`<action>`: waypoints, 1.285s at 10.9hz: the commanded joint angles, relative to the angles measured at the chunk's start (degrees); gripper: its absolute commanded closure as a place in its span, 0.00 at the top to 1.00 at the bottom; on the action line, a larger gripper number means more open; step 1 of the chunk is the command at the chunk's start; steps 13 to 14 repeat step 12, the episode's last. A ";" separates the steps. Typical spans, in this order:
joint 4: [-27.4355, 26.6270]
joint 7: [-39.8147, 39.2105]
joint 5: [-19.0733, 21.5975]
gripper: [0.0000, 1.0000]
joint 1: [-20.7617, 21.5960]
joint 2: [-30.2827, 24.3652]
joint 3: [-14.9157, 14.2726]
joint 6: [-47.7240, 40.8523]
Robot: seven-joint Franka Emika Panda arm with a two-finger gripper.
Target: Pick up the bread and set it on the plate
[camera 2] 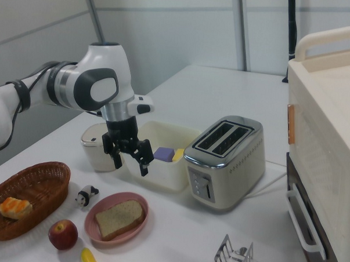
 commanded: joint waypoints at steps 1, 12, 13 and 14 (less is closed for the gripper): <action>-1.20 -0.05 -1.78 1.00 -1.77 -4.20 -1.32 -0.03; -1.20 0.03 -1.08 1.00 -12.16 -10.10 3.16 -6.36; -1.20 0.03 -1.08 1.00 -12.16 -10.10 3.16 -6.36; -1.20 0.03 -1.08 1.00 -12.16 -10.10 3.16 -6.36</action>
